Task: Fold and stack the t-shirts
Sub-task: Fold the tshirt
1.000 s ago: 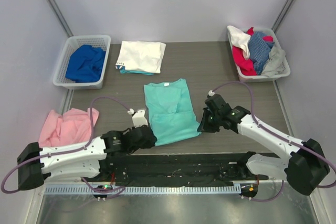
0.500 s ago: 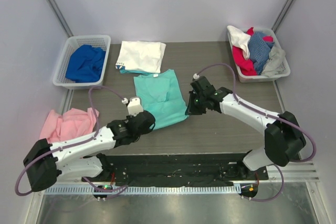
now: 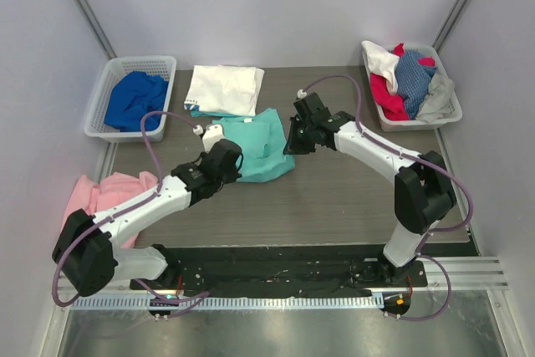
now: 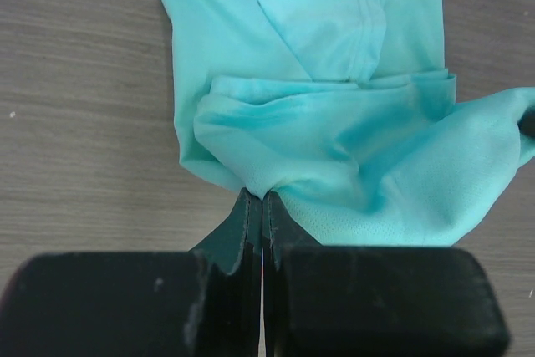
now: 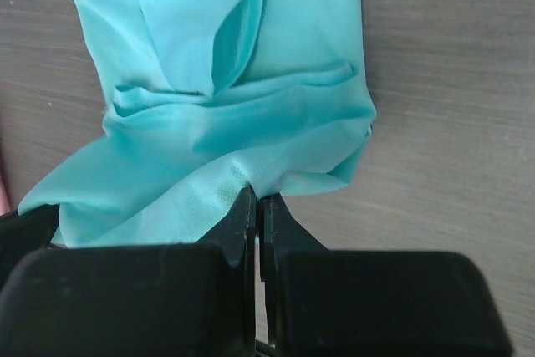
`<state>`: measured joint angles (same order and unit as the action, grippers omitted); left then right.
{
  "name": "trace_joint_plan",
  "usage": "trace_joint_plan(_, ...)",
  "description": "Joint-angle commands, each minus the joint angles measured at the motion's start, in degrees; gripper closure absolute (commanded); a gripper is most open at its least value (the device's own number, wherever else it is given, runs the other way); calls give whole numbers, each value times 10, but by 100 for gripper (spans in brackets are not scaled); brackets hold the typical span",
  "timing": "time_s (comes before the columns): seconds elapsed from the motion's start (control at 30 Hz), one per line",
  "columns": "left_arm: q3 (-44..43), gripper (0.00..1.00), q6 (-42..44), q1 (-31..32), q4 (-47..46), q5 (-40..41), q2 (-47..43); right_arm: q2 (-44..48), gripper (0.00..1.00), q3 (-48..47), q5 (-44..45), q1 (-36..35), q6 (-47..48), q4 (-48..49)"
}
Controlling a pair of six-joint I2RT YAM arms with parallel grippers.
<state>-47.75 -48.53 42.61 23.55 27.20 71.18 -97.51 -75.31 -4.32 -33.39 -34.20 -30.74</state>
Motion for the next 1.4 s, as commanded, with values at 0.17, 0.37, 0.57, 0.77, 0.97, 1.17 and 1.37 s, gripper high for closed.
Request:
trace_joint_plan(0.17, -58, 100, 60, -90, -91, -79, 50, -93, 99, -126, -42, 49, 14, 33)
trace_joint_plan(0.37, -92, 100, 70, -138, -132, -144, 113, -151, 99, -173, -92, 79, -3, 97)
trace_joint_plan(0.57, -115, 100, 74, -173, -150, -176, 149, -218, 99, -276, -123, 96, 8, 98)
trace_joint_plan(0.77, -121, 100, 74, -207, -164, -203, 170, -292, 99, -372, -159, 100, 9, 85)
trace_joint_plan(0.97, -123, 100, 70, -235, -181, -224, 192, -350, 99, -440, -174, 101, 11, 72)
trace_joint_plan(1.17, -130, 100, 65, -252, -199, -246, 222, -389, 99, -475, -190, 101, 16, 73)
trace_joint_plan(1.37, -147, 100, 63, -260, -210, -261, 251, -406, 99, -498, -198, 100, 18, 75)
